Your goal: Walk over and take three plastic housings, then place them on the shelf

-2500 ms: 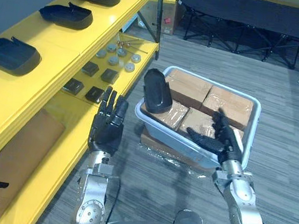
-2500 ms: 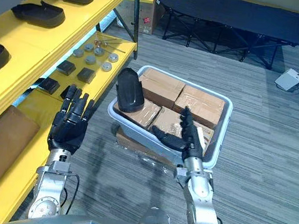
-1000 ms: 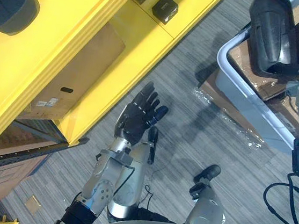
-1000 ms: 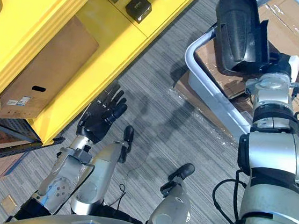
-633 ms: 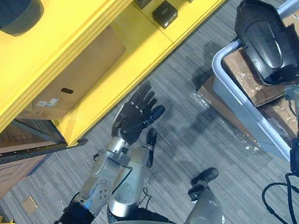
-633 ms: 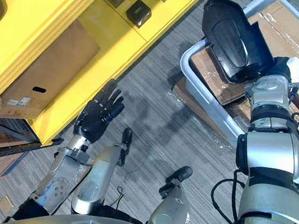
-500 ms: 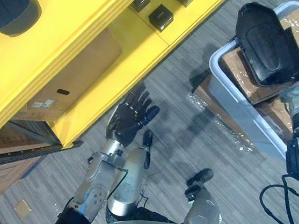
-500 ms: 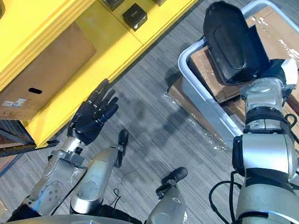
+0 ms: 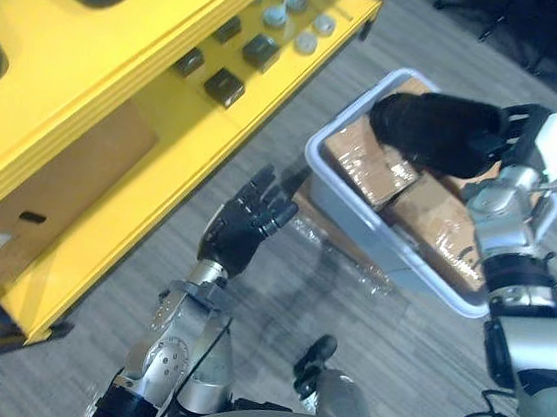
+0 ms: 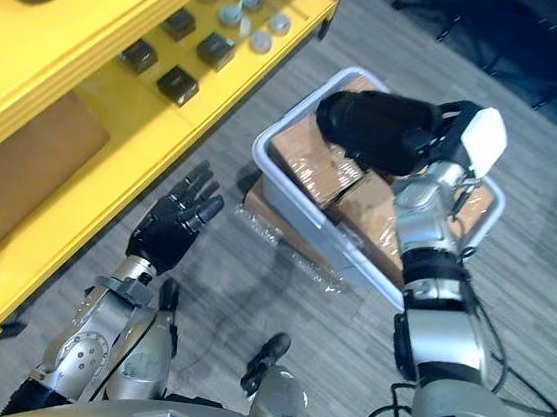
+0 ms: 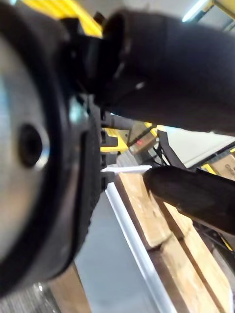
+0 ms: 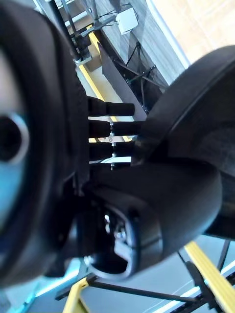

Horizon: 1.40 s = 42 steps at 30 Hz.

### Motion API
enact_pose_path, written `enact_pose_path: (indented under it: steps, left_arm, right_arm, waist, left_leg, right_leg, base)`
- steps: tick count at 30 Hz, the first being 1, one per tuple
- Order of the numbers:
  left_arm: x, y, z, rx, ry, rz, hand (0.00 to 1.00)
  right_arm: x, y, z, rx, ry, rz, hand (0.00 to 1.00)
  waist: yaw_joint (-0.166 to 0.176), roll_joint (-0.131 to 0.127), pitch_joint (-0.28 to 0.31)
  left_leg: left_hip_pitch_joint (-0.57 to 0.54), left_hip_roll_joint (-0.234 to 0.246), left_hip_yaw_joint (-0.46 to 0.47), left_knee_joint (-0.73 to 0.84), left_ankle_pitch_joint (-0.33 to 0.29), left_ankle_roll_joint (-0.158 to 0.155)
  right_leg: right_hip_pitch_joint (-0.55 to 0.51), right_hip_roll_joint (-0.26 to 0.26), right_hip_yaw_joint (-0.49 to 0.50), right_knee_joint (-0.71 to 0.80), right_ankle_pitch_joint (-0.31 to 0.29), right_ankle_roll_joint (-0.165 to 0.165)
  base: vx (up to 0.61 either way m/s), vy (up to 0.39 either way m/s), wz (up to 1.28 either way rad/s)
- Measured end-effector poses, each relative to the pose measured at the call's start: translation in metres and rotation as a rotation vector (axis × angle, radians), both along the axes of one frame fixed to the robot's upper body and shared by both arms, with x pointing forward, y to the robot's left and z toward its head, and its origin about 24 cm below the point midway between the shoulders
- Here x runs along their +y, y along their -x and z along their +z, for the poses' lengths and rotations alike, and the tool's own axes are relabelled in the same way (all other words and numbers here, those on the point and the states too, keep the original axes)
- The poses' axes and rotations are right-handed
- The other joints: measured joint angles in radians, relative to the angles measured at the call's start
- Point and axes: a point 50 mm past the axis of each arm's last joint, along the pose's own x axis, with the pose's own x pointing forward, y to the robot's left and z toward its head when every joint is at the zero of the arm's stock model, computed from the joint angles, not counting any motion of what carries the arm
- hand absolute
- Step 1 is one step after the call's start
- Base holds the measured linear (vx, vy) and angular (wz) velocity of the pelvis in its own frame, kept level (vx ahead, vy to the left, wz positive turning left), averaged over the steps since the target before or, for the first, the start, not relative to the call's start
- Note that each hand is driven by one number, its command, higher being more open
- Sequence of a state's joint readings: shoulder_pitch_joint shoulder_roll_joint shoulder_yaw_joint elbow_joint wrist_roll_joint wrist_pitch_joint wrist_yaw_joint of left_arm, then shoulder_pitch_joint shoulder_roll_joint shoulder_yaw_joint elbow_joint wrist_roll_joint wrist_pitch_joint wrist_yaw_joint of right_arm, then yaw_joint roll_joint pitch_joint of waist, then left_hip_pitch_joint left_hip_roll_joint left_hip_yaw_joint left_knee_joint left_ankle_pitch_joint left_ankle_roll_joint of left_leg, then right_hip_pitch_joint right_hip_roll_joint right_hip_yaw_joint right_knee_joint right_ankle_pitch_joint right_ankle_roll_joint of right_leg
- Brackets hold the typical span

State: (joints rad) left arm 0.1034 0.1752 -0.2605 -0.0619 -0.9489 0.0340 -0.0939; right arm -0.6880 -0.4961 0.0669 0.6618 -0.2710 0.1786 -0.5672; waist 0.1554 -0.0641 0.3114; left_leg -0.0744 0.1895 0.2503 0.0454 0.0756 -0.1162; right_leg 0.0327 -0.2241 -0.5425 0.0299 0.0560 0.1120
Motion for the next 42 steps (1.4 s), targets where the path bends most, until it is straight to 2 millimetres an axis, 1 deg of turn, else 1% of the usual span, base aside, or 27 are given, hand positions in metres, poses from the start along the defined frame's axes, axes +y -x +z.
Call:
enact_pose_path:
  steps: [1, 2, 5, 6, 7, 8, 9, 11, 13, 15, 18, 21, 26, 29, 33, 37, 42]
  left_arm:
    - [-0.002, -0.001, -0.003, 0.027, 0.014, -0.011, 1.00]
    - [-0.006, -0.005, -0.010, 0.074, 0.038, -0.024, 1.00]
    - [-0.014, -0.014, -0.023, 0.165, 0.068, -0.050, 1.00]
    - [-0.017, -0.020, -0.028, 0.203, 0.082, -0.049, 1.00]
    - [-0.018, -0.023, -0.030, 0.223, 0.095, -0.043, 1.00]
    - [-0.020, -0.027, -0.035, 0.259, 0.107, -0.034, 1.00]
    - [-0.020, -0.029, -0.038, 0.279, 0.120, -0.028, 1.00]
    - [-0.026, -0.034, -0.046, 0.362, 0.170, -0.020, 1.00]
    - [-0.031, -0.038, -0.050, 0.420, 0.225, -0.030, 1.00]
    - [-0.037, -0.040, -0.052, 0.458, 0.259, -0.032, 1.00]
    - [-0.044, -0.036, -0.058, 0.540, 0.352, -0.031, 1.00]
    - [-0.050, -0.029, -0.067, 0.637, 0.366, -0.047, 1.00]
    - [-0.058, -0.022, -0.076, 0.709, 0.372, -0.069, 1.00]
    - [-0.061, -0.021, -0.075, 0.712, 0.366, -0.083, 1.00]
    - [-0.068, -0.025, -0.070, 0.706, 0.377, -0.113, 1.00]
    - [-0.071, -0.022, -0.070, 0.724, 0.380, -0.146, 1.00]
    - [-0.082, -0.015, -0.068, 0.780, 0.474, -0.210, 1.00]
  right_arm:
    - [0.003, 0.003, -0.004, -0.002, -0.005, 0.014, 0.00]
    - [0.011, 0.006, -0.011, -0.009, -0.018, 0.043, 0.00]
    - [0.032, 0.010, -0.018, -0.031, -0.026, 0.107, 0.00]
    - [0.043, 0.013, -0.021, -0.051, -0.031, 0.145, 0.00]
    - [0.047, 0.015, -0.022, -0.059, -0.034, 0.159, 0.00]
    - [0.056, 0.018, -0.027, -0.068, -0.048, 0.188, 0.00]
    - [0.060, 0.019, -0.030, -0.069, -0.062, 0.201, 0.00]
    - [0.071, 0.026, -0.043, -0.060, -0.081, 0.235, 0.00]
    - [0.076, 0.031, -0.052, -0.039, -0.080, 0.251, 0.00]
    - [0.078, 0.034, -0.058, -0.019, -0.076, 0.264, 0.00]
    - [0.087, 0.036, -0.065, 0.004, -0.084, 0.291, 0.00]
    - [0.093, 0.040, -0.072, 0.018, -0.080, 0.311, 0.00]
    - [0.101, 0.041, -0.074, 0.033, -0.042, 0.344, 0.00]
    - [0.104, 0.041, -0.077, 0.044, -0.037, 0.356, 0.00]
    - [0.104, 0.042, -0.078, 0.039, -0.033, 0.346, 0.00]
    - [0.104, 0.043, -0.077, 0.011, -0.031, 0.334, 0.00]
    - [0.107, 0.043, -0.073, -0.026, -0.034, 0.347, 0.00]
  waist:
    - [-0.001, 0.000, -0.012]
    - [-0.012, 0.001, -0.031]
    - [-0.038, 0.000, -0.060]
    - [-0.054, -0.001, -0.067]
    - [-0.056, -0.002, -0.069]
    - [-0.068, -0.005, -0.084]
    - [-0.077, -0.006, -0.094]
    - [-0.095, -0.008, -0.117]
    - [-0.111, -0.009, -0.124]
    - [-0.114, -0.009, -0.124]
    - [-0.133, -0.007, -0.125]
    - [-0.133, -0.005, -0.145]
    - [-0.132, 0.000, -0.153]
    - [-0.130, 0.002, -0.157]
    - [-0.129, 0.002, -0.159]
    - [-0.125, 0.002, -0.172]
    - [-0.115, 0.002, -0.181]
  left_leg:
    - [0.011, 0.000, 0.007, -0.006, 0.000, 0.000]
    - [0.036, -0.001, 0.021, -0.021, 0.001, -0.002]
    - [0.086, -0.002, 0.055, -0.050, 0.004, -0.006]
    - [0.111, -0.002, 0.069, -0.059, 0.005, -0.008]
    - [0.125, -0.002, 0.080, -0.067, 0.006, -0.009]
    - [0.137, -0.002, 0.100, -0.074, 0.006, -0.009]
    - [0.139, -0.002, 0.102, -0.075, 0.006, -0.009]
    - [0.173, -0.003, 0.129, -0.091, 0.008, -0.013]
    - [0.199, -0.005, 0.143, -0.102, 0.008, -0.013]
    - [0.209, -0.006, 0.157, -0.104, 0.008, -0.013]
    - [0.222, -0.006, 0.165, -0.118, 0.014, -0.014]
    - [0.223, -0.004, 0.174, -0.128, 0.016, -0.015]
    - [0.222, -0.005, 0.176, -0.128, 0.022, -0.014]
    - [0.221, -0.006, 0.173, -0.128, 0.023, -0.013]
    - [0.216, -0.007, 0.157, -0.128, 0.027, -0.011]
    - [0.211, -0.007, 0.152, -0.128, 0.028, -0.011]
    - [0.212, -0.007, 0.152, -0.128, 0.029, -0.010]
  right_leg:
    - [0.006, 0.001, 0.003, -0.007, 0.002, 0.002]
    - [0.024, 0.004, 0.010, -0.021, 0.006, 0.005]
    - [0.043, 0.007, 0.036, -0.036, 0.011, 0.007]
    - [0.057, 0.010, 0.054, -0.044, 0.016, 0.007]
    - [0.061, 0.011, 0.059, -0.048, 0.018, 0.007]
    - [0.061, 0.013, 0.079, -0.054, 0.021, 0.008]
    - [0.061, 0.013, 0.082, -0.057, 0.023, 0.008]
    - [0.074, 0.018, 0.107, -0.072, 0.033, 0.007]
    - [0.089, 0.020, 0.114, -0.085, 0.039, 0.007]
    - [0.089, 0.021, 0.131, -0.087, 0.043, 0.006]
    - [0.089, 0.025, 0.138, -0.091, 0.048, 0.003]
    - [0.087, 0.032, 0.148, -0.108, 0.061, 0.003]
    - [0.084, 0.032, 0.151, -0.108, 0.064, 0.002]
    - [0.084, 0.032, 0.149, -0.108, 0.065, 0.003]
    - [0.090, 0.031, 0.135, -0.108, 0.065, 0.004]
    - [0.089, 0.031, 0.132, -0.108, 0.065, 0.004]
    - [0.089, 0.031, 0.133, -0.108, 0.066, 0.004]
  base:
    - [0.10, -0.021, -0.27]
    - [0.05, -0.013, -0.21]
    - [0.04, -0.001, -0.29]
    - [0.02, 0.004, -0.32]
    - [0.01, 0.007, -0.41]
    - [0.00, 0.007, -0.32]
    - [0.00, 0.005, -0.32]
    - [0.01, 0.008, -0.30]
    - [-0.02, 0.009, -0.24]
    - [-0.04, 0.009, -0.19]
    - [-0.04, 0.007, -0.12]
    - [-0.01, 0.003, -0.10]
    - [0.00, 0.001, -0.01]
    - [0.00, 0.004, 0.02]
    - [0.01, 0.012, 0.10]
    - [0.01, 0.010, 0.04]
    - [0.00, 0.000, 0.00]
